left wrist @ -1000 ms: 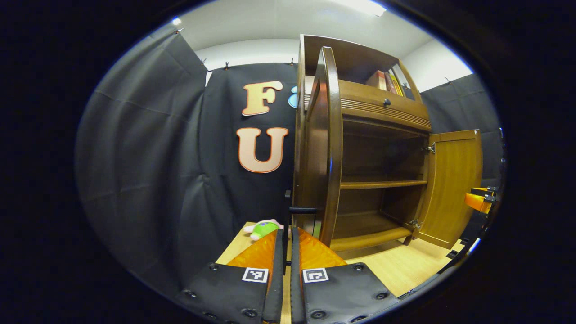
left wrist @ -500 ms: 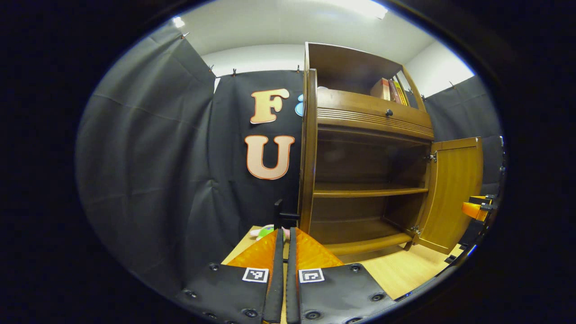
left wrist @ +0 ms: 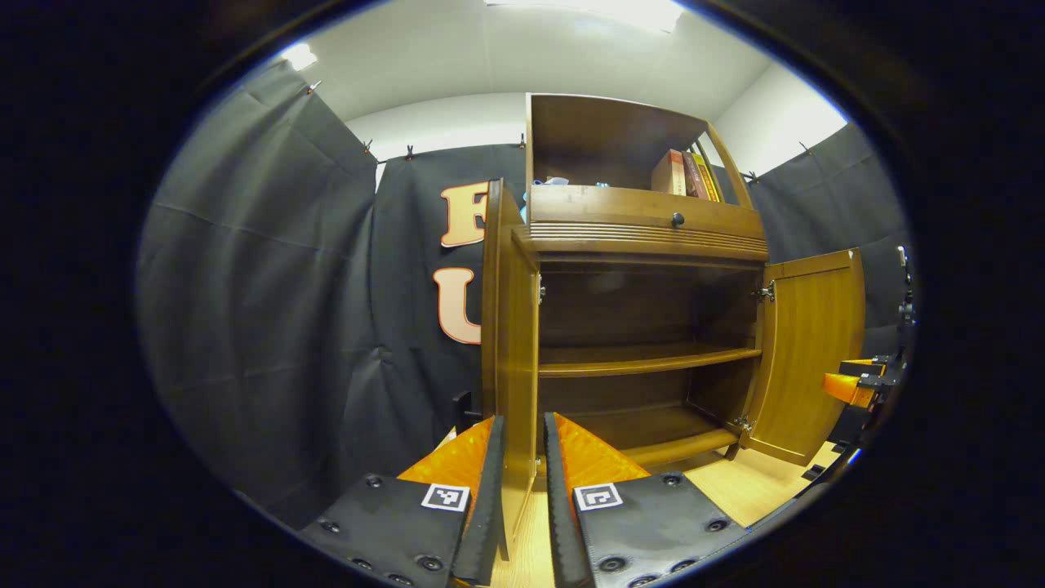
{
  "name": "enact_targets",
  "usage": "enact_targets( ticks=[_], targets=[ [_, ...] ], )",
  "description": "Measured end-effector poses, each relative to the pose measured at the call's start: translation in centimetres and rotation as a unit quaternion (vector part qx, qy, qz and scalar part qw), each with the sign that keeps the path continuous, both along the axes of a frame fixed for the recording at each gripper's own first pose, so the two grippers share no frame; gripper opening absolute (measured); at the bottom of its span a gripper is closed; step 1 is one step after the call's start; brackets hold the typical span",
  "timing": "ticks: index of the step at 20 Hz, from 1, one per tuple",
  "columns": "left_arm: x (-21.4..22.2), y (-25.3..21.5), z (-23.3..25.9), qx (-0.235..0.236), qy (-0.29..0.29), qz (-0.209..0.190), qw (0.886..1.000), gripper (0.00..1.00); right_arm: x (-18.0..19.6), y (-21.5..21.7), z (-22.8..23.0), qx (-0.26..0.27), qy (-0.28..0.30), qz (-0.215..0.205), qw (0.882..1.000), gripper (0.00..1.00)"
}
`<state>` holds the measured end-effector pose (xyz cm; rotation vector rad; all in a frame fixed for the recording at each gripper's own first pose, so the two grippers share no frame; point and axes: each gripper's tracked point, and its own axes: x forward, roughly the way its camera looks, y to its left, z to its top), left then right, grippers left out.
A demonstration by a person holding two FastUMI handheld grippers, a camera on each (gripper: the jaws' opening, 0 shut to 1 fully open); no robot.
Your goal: Open the right door of the double-door shoe cabinet with the right hand, and open the left door with the left hand.
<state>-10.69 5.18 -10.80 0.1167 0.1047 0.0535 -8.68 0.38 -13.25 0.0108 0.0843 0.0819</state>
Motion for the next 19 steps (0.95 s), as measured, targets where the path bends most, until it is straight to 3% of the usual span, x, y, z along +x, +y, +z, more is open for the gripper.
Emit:
enact_targets(
  ticks=[4,6,9,10,11,12,15,19],
  targets=[
    [0.3,-2.7,1.0,-0.015,-0.01,-0.011,1.0,0.64,-0.1,-0.8,1.3,-0.001,-0.005,-0.01,1.0,0.92],
    [1.1,-3.8,1.7,-0.028,-0.013,-0.017,0.999,0.65,-0.2,-1.3,2.2,-0.005,-0.011,-0.015,1.0,0.92],
    [2.0,-5.1,2.3,-0.029,-0.018,-0.025,0.999,0.84,-0.1,-2.0,3.4,-0.008,-0.018,-0.023,1.0,0.92],
    [2.1,-5.6,2.4,-0.029,-0.019,-0.028,0.999,0.8,-0.1,-2.2,3.7,-0.007,-0.019,-0.025,0.999,0.92],
    [2.4,-6.0,2.6,-0.03,-0.019,-0.034,0.999,0.81,0.0,-2.3,3.9,-0.007,-0.019,-0.026,0.999,0.92],
    [2.5,-6.7,2.4,-0.033,-0.019,-0.04,0.998,0.86,0.0,-2.4,4.1,-0.005,-0.02,-0.026,0.999,0.81],
    [2.9,-7.5,2.5,-0.03,-0.021,-0.049,0.998,0.96,0.2,-2.6,4.5,-0.005,-0.022,-0.027,0.999,0.81],
    [3.1,-8.1,3.0,-0.024,-0.029,-0.053,0.998,0.98,0.4,-2.9,4.7,-0.009,-0.023,-0.028,0.999,0.81]
  ],
)
